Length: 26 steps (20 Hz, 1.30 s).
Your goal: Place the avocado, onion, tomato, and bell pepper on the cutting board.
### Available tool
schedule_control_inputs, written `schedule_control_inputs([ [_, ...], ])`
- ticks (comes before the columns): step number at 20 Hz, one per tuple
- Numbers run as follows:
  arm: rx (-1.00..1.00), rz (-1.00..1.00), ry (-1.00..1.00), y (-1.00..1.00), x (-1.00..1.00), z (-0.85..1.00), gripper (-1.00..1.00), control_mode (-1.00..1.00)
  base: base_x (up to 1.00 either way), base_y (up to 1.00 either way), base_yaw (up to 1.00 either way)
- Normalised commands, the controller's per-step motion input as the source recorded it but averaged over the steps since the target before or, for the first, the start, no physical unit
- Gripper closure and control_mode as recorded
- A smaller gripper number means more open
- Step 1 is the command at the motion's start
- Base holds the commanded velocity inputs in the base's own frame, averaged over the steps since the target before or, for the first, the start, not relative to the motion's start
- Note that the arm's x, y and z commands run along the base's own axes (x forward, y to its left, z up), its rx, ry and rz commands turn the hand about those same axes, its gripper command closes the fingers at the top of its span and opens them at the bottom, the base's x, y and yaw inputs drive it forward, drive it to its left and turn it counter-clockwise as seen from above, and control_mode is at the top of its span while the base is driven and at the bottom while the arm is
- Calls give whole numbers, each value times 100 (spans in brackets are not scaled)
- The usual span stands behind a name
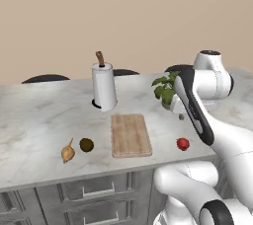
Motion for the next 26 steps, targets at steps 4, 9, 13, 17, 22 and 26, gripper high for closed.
schedule_control_inputs([
  [4, 0, -5, 2, -3, -8, -38, -100, -100, 0, 0, 0],
  [9, 0, -7, 0, -6, -4, -37, -100, -100, 0, 0, 0],
  [13, 0, -9, 0, -11, -2, -38, -100, -100, 0, 0, 0],
  [17, 0, -9, 0, -10, 0, -36, -100, -100, 0, 0, 0],
  [22, 0, -8, 0, -4, 4, -32, -100, -100, 0, 0, 0],
  [26, 0, -5, -3, 0, 22, -24, -100, -100, 0, 0, 0],
])
